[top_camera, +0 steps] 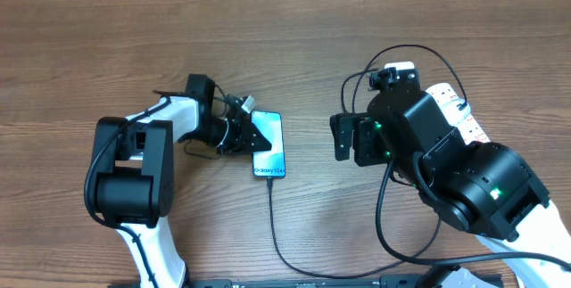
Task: Plug charger to phone and switch on socket
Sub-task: 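Lower the phone flat onto the table with the left gripper and release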
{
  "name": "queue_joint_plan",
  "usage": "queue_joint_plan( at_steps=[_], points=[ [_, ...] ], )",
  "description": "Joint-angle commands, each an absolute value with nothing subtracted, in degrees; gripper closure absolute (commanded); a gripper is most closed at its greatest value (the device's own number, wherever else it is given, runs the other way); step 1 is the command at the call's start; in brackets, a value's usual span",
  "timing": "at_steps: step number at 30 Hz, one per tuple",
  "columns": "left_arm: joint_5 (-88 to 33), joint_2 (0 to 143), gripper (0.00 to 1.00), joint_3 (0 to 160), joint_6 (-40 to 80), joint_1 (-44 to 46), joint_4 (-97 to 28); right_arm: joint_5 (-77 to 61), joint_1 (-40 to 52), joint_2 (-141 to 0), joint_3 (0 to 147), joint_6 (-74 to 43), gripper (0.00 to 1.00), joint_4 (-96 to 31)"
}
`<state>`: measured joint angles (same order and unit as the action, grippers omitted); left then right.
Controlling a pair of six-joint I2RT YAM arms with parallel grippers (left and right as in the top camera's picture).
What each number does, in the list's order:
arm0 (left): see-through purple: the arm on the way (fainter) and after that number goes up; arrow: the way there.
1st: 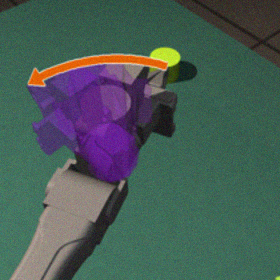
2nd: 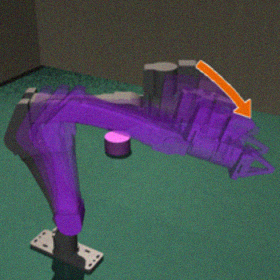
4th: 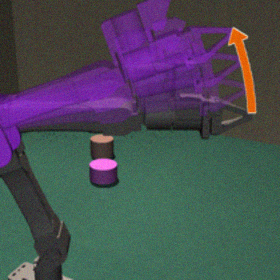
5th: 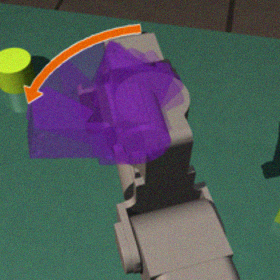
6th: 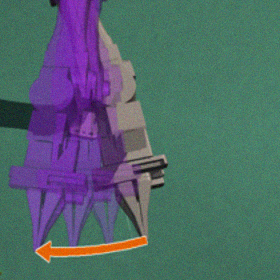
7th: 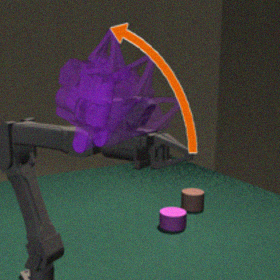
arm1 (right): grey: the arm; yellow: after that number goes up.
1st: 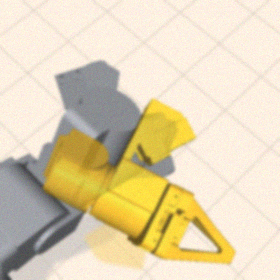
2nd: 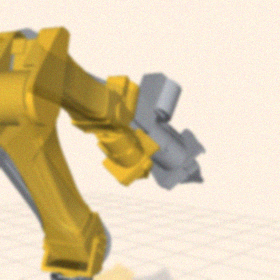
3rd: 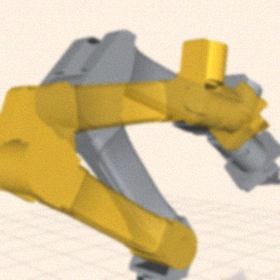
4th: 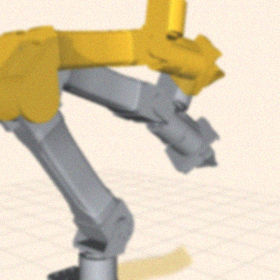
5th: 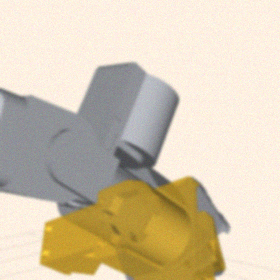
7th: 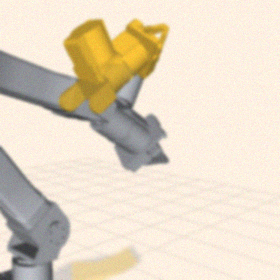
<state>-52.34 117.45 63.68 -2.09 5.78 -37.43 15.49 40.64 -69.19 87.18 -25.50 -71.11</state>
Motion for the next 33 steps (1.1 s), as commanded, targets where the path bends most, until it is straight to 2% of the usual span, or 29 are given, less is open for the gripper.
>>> queue_joint_plan(
  at_steps=[1, 5, 10, 22, 24, 33],
  points=[
    [-53.58, 117.75, 0.66, 62.94, -3.73, 5.58, -37.19, 16.49, 40.75, -69.89, 88.09, -25.65, 0.0, -70.13],
    [-53.45, 117.75, 0.63, 62.94, -3.53, 5.58, -36.12, 16.47, 40.75, -70.83, 88.09, -25.67, 0.0, -69.47],
    [-52.97, 117.75, 0.51, 62.96, -2.52, 5.58, -35.97, 16.47, 40.75, -72.53, 88.09, -25.71, 0.0, -69.01],
    [-37.76, 117.75, 0.46, 65.06, 0.84, 6.31, -43.9, 16.47, 40.75, -73.32, 88.09, -25.69, 0.0, -65.65],
    [-35.14, 117.75, 0.42, 65.6, 1.23, 6.59, -45.28, 16.47, 40.75, -73.32, 88.09, -25.69, 0.0, -65.69],
    [-25.69, 117.75, 0.36, 66.46, 10.15, 7.31, -44.1, 16.45, 40.75, -73.32, 88.09, -25.71, 0.0, -65.71]
  ],
)
